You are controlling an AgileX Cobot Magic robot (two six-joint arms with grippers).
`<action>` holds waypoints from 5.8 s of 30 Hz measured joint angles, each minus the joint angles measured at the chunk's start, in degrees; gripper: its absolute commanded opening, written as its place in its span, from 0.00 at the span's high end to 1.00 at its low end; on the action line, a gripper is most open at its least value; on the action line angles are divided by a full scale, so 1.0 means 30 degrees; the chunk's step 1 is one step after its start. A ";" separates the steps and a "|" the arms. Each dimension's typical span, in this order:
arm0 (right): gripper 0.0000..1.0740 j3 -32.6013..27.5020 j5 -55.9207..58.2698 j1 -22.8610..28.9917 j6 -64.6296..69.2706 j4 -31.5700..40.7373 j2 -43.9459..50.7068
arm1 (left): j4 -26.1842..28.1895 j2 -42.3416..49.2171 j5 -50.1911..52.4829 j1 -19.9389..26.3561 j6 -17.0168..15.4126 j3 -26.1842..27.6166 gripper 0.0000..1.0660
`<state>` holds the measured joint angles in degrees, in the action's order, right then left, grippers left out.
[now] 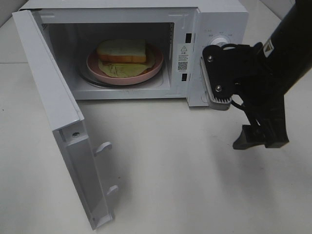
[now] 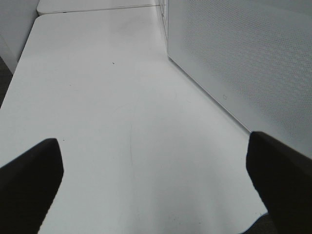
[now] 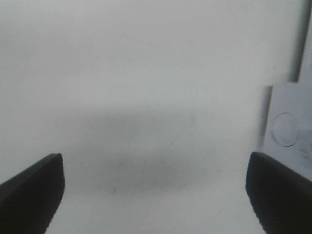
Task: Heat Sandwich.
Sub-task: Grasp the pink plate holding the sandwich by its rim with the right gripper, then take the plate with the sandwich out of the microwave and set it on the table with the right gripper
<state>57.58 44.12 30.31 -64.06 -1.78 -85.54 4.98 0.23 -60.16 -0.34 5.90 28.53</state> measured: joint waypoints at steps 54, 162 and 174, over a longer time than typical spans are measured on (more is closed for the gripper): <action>0.21 1.2701 -0.4794 0.2044 -0.0306 -0.0821 -1.2567 | 0.0000 0.0000 0.0000 0.0000 0.0000 0.0000 0.08; 1.00 0.6990 -0.8613 0.2712 -0.4049 -0.2120 -0.9397 | 0.0000 0.0000 0.0000 0.0000 0.0000 0.0000 0.08; 1.00 0.2884 -0.9950 0.3438 -0.4183 -0.1642 -0.6379 | 0.0000 0.0000 0.0000 0.0000 0.0000 0.0000 0.08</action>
<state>66.23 14.27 40.62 -76.60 -6.70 -104.68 4.98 0.23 -60.16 -0.34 5.90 28.53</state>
